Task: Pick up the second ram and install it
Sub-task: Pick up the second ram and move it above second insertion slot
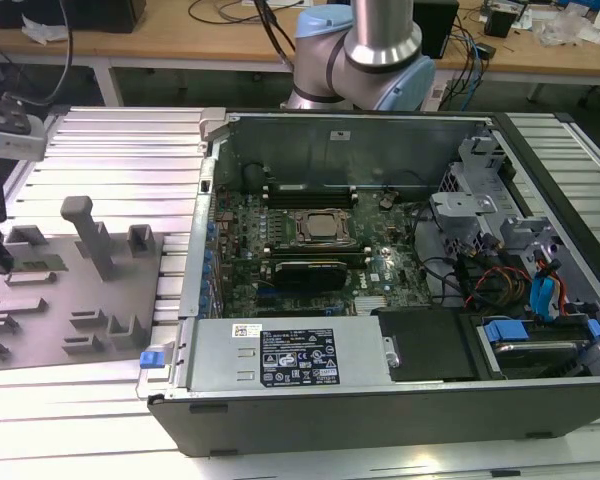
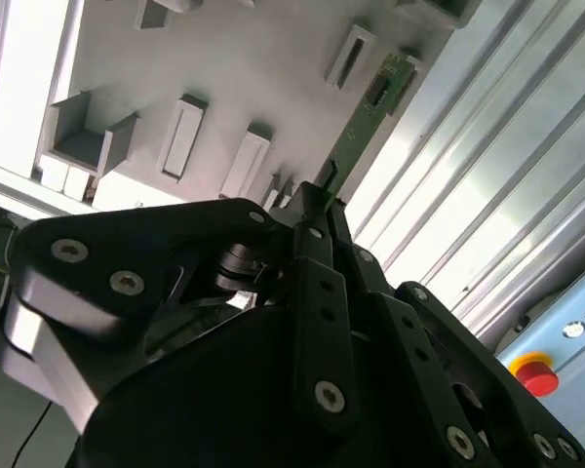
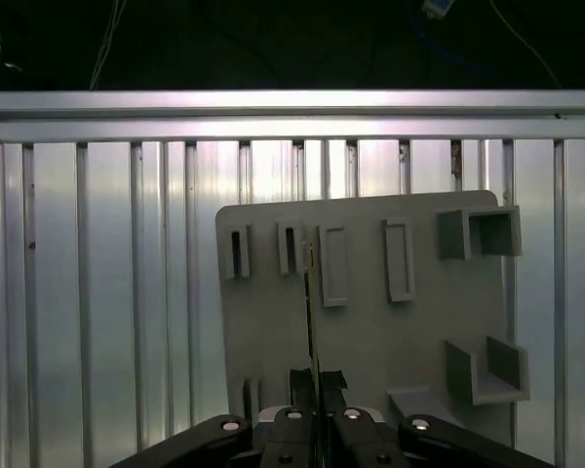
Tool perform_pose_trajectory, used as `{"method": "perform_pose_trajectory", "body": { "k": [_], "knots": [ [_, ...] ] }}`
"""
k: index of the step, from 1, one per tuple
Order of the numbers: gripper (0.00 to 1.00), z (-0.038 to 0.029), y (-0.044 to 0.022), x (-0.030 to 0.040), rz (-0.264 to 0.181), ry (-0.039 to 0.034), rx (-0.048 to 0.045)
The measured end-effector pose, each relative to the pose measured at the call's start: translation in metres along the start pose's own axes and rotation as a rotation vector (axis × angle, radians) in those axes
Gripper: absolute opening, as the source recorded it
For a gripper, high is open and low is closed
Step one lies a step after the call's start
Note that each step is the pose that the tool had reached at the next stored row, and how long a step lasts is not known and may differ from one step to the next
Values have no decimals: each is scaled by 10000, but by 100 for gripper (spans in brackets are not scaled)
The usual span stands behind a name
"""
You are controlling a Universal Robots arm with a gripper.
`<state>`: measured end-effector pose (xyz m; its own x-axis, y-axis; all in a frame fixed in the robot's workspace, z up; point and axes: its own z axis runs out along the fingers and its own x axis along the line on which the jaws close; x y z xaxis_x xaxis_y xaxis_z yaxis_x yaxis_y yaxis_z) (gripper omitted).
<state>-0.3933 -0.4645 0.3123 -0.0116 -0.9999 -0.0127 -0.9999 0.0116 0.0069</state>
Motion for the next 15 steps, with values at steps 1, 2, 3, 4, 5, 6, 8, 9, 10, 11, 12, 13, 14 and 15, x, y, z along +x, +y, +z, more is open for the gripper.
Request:
{"method": "perform_pose_trajectory", "body": {
  "k": [1,2,3,4,5,6,8,9,10,11,12,13,14,15],
  "knots": [
    [14,-69,1,-8,1,0,0],
    [14,-120,1,-16,1,0,-1],
    [14,-165,1,-23,0,0,-1],
    [14,-203,1,-28,0,1,-1],
    [14,-239,2,-32,0,-1,0],
    [14,-277,2,-36,1,0,0],
    [14,-305,2,-39,0,0,0],
    [14,-337,2,-41,0,0,0],
    [14,-363,3,-45,1,0,-1],
    [14,-377,3,-47,0,0,0],
    [14,-399,3,-49,0,0,0],
    [14,-423,3,-51,0,0,0],
    [14,-444,3,-52,0,-1,0],
    [14,-486,4,-57,1,0,-1]
  ]
}}
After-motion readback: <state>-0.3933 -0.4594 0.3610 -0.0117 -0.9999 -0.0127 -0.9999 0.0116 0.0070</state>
